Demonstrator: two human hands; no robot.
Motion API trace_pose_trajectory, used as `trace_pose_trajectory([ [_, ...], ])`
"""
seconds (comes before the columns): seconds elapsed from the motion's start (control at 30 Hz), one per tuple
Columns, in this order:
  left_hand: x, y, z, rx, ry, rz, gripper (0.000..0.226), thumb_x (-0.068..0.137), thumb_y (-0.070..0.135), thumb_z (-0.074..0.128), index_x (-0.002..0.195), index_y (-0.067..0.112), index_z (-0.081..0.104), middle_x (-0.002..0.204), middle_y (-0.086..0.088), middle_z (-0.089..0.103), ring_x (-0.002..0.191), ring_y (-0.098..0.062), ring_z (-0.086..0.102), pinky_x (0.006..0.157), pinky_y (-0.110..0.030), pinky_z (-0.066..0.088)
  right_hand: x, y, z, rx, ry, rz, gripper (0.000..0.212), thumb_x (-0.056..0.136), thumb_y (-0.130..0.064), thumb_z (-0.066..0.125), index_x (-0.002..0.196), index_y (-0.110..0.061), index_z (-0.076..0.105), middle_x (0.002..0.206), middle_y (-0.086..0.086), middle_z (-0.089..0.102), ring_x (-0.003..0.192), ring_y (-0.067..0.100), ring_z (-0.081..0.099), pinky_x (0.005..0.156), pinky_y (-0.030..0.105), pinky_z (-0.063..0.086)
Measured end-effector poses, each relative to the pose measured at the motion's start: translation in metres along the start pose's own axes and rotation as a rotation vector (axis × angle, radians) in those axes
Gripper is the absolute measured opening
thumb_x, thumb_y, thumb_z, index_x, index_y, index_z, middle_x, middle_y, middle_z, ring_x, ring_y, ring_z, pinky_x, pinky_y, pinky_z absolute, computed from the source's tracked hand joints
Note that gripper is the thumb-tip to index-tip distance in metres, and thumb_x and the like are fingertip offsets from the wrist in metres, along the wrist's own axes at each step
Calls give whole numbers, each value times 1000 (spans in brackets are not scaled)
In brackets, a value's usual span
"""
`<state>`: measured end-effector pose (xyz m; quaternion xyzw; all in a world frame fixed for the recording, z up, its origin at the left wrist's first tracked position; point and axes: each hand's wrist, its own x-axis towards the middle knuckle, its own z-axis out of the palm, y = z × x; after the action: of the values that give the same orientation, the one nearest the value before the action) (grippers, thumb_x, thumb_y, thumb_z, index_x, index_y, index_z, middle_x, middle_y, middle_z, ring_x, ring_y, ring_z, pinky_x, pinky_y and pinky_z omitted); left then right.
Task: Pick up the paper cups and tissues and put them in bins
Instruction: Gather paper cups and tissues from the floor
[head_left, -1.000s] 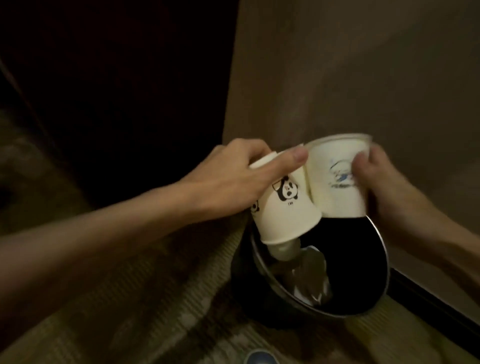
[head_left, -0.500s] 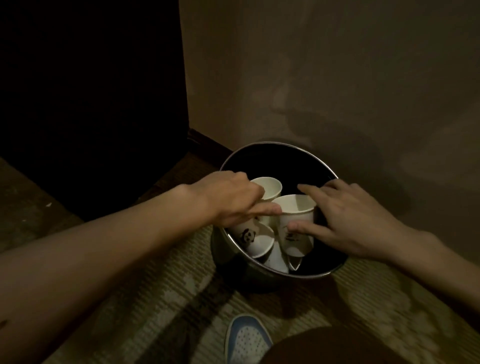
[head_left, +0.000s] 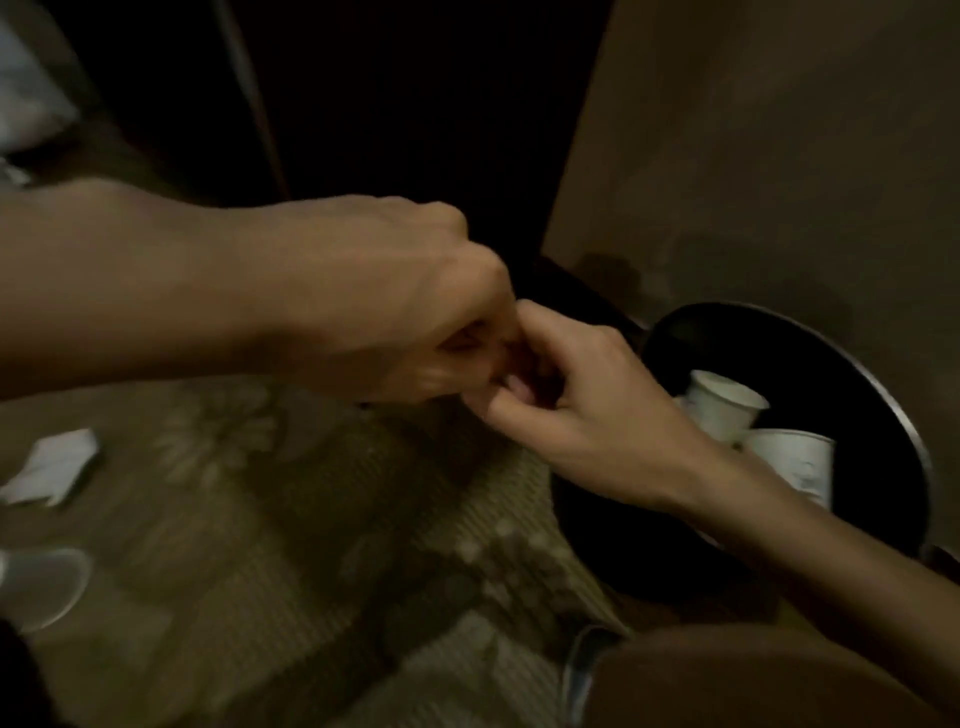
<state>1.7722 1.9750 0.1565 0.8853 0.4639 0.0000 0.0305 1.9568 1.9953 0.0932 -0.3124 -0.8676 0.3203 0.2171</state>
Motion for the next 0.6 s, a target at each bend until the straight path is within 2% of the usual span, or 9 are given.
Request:
trace_pose_trajectory([
  [0.07,-58,-18,5,8,-67,-91,36,84,62,30,78,38,56,56,13,50,49,-5,54,46,-32,50,31,-23,37,28,-135,-82,14,88,-28,66,85,-27,52,69,-6,53,61,10,54,55,34,45],
  [0.1,-89,-26,10,28,-68,-147,31,84,60,32,77,37,51,52,12,45,48,-6,52,45,-33,49,45,-35,57,38,-208,-116,14,88,-30,66,86,-31,52,71,-8,54,63,7,55,55,28,45],
  [0.13,-121,-34,20,45,-44,-211,24,85,57,35,74,38,44,49,12,39,46,-5,49,44,-30,45,58,-46,77,36,-283,-145,14,88,-32,66,89,-33,53,73,-11,55,66,5,55,56,23,44],
  [0.2,-187,-45,45,35,25,-414,27,89,53,41,69,35,42,47,13,35,44,1,40,44,-24,36,78,-69,119,12,-424,-178,15,87,-35,67,95,-30,56,76,-12,56,69,3,54,60,22,44],
  [0.27,-257,-52,78,-61,18,-702,33,92,56,43,71,32,51,54,15,46,48,3,41,49,-29,42,95,-95,168,7,-537,-204,16,86,-34,69,96,-26,60,76,-9,59,70,3,55,62,26,47],
  [0.37,-332,-54,131,-232,-33,-1027,21,89,51,56,77,34,55,65,16,55,59,2,51,57,-30,43,111,-119,223,-15,-659,-205,19,85,-40,70,97,-27,63,81,-11,64,74,1,60,64,21,48],
  [0.47,-383,-51,176,-408,49,-1279,21,87,49,63,96,30,62,79,11,62,71,-13,60,67,-30,45,125,-135,278,-52,-805,-176,25,84,-43,71,102,-29,61,85,-15,63,76,-2,61,63,18,47],
  [0.53,-402,-52,206,-512,136,-1383,38,85,48,66,116,27,59,97,3,64,81,-18,62,77,-33,49,136,-143,311,-151,-884,-201,38,84,-43,71,116,-29,56,101,-13,63,87,2,60,73,24,51],
  [0.6,-409,-55,231,-598,193,-1424,53,84,47,69,130,25,53,114,-4,63,93,-21,63,85,-36,51,145,-146,338,-271,-922,-255,55,84,-42,71,131,-26,48,121,-5,59,100,9,57,76,25,48],
])
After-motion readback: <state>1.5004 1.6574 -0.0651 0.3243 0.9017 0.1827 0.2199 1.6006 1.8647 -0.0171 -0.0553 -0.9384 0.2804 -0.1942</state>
